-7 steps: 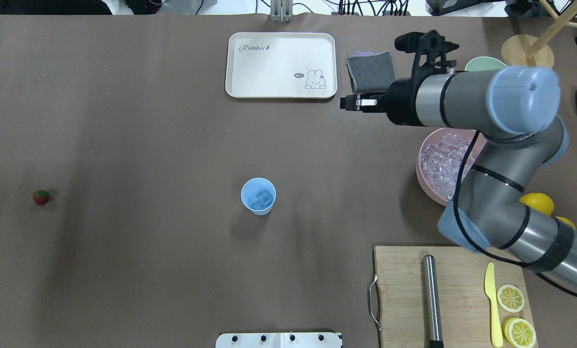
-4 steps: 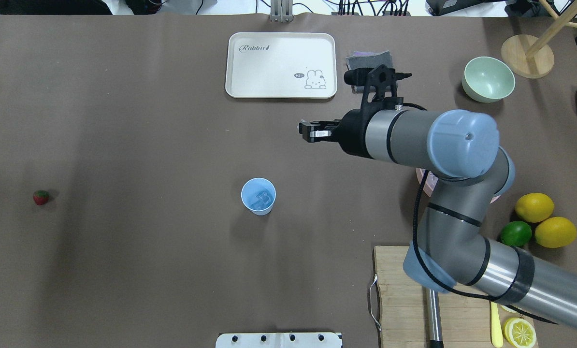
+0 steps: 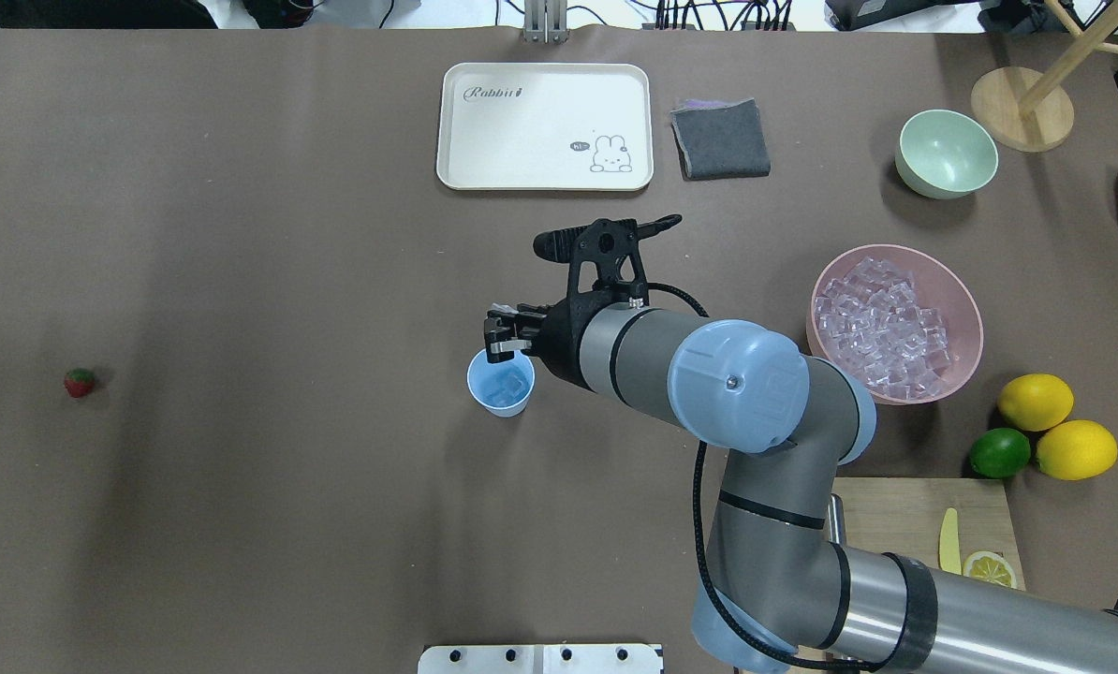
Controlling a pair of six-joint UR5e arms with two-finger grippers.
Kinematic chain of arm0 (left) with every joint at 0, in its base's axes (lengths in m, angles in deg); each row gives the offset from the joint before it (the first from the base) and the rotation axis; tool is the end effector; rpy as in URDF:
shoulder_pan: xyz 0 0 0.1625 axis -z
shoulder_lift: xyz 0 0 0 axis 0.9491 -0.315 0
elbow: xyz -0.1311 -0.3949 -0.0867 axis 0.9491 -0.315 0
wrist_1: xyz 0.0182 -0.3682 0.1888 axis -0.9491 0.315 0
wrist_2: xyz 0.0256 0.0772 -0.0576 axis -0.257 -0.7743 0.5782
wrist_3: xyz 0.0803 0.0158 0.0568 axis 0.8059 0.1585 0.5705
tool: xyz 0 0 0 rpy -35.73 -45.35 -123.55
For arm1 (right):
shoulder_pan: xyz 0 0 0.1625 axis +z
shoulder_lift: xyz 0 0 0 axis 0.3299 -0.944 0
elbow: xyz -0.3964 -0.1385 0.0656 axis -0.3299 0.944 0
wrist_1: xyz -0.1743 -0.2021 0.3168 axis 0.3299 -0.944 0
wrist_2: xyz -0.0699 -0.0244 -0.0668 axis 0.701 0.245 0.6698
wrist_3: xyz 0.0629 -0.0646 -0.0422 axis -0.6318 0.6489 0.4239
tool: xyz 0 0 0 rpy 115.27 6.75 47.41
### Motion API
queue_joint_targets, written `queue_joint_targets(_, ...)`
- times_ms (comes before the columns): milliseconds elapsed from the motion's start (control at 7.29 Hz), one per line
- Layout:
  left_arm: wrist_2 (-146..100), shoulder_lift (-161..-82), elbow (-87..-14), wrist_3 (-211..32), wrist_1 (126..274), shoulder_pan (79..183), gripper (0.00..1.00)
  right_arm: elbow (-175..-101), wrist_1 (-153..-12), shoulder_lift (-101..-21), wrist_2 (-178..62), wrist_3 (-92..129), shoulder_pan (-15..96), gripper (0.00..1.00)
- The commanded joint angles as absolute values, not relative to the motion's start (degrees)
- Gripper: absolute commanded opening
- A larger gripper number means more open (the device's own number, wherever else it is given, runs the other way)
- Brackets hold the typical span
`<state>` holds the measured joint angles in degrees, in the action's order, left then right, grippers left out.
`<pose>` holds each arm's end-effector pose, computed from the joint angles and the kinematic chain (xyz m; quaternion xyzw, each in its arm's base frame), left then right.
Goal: Put ice and strawberries in cup
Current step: 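Carry the ice cube with the right gripper over the light-blue cup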
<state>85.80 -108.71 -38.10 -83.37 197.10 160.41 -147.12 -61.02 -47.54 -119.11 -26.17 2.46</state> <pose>-0.0569 -0.5629 0.6537 0.1273 0.3508 -0.0026 0.9278 -0.5257 -0.3635 0.1536 0.3109 -0.5676 -0.0161 0.7622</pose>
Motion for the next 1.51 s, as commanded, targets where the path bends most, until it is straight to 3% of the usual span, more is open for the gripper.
queue_joint_targets(0, 85.8, -108.4, -38.0, -83.3, 197.1, 160.4, 0.98, -145.0, -61.3, -47.0, -118.8, -24.7, 1.5, 0.0)
queue_joint_targets(549, 85.8, -108.4, -38.0, -83.3, 197.1, 160.4, 0.98, -143.3, -61.3, -47.1, -117.2, -22.6, -0.5, 0.0)
queue_joint_targets(686, 85.8, -108.4, -38.1, -83.4, 197.1, 160.4, 0.98, -143.1, -61.2, -47.4, -117.2, -22.5, -0.6, 0.26)
queue_joint_targets(824, 85.8, -108.4, -38.0, -83.4, 197.1, 160.4, 0.98, -143.2, -61.1, -47.6, -117.2, -22.5, -1.0, 0.61)
queue_joint_targets(961, 85.8, -108.4, -38.0, -83.4, 197.1, 160.4, 0.98, -143.2, -61.0, -47.9, -115.6, -22.5, -1.5, 0.89)
queue_joint_targets(1098, 85.8, -108.4, -38.1, -83.4, 197.1, 160.4, 0.98, -143.4, -60.9, -47.9, -115.1, -22.5, -1.9, 0.99)
queue_joint_targets(1373, 87.9, -108.4, -39.0, -83.2, 197.1, 160.5, 0.98, -145.2, -60.9, -48.0, -115.5, -21.2, -1.0, 0.99)
